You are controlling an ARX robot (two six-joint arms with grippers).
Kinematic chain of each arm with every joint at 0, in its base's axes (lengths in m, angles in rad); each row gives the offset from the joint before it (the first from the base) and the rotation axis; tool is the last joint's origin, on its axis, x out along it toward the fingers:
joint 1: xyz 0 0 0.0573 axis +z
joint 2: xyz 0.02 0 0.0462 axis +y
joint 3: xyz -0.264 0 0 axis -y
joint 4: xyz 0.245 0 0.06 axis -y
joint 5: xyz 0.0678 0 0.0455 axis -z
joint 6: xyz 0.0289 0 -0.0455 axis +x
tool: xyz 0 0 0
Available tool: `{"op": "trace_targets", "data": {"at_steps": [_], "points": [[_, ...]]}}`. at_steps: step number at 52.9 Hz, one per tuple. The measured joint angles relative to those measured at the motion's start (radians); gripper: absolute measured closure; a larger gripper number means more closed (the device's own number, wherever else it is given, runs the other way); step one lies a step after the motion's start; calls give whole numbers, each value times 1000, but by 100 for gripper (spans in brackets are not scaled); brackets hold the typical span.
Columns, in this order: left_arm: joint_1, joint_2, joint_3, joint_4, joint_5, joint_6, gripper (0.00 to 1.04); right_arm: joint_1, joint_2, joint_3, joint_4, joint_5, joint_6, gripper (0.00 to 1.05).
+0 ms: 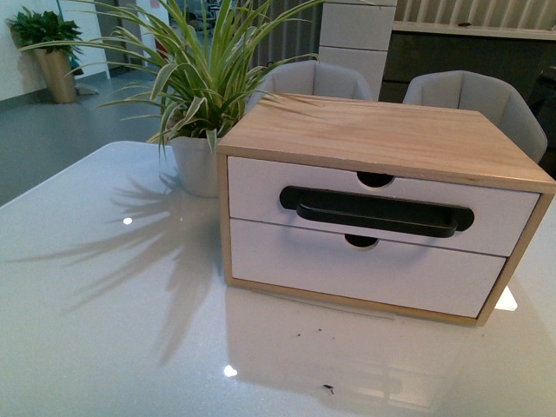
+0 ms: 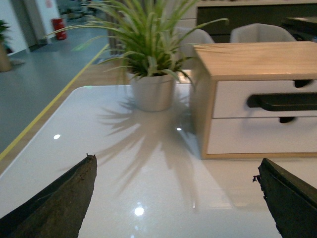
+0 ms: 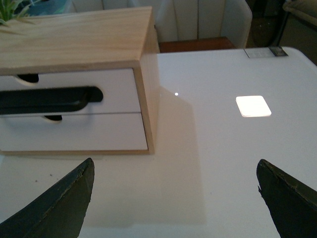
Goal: Pull drawer
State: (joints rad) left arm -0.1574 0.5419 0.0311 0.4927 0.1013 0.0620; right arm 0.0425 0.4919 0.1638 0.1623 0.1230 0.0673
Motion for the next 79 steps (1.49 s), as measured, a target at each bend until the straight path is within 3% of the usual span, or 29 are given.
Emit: {"op": "trace_targets", "data": {"at_steps": [6,13,26,35,45,54,68,79], "points": [[-52,293,94,185,116,69,7,5,206,93,56,-97,-70,9],[-112,544,240,219,230,169,7,10,411,190,66,-177,-170,9],[-224,872,540,66,376,403,7,28,698,396,-19,-292,-361,9],[-264,1038,794,-182,458,591,7,59,842,567,-133,-368,-509,9],[-286,1196,1041,-503,462,806,7,86,978,712,-232,-405,-639,9],[-311,1299,1204,-645,420,914,7,113,1053,784,-276,-431,-698,9],[-315,1466,1435,-777,335,1027,7,146,1117,848,-301,-490,-741,9],[-313,1516,1504,-814,304,1059,7,152,1155,883,-306,-497,-755,9]]}}
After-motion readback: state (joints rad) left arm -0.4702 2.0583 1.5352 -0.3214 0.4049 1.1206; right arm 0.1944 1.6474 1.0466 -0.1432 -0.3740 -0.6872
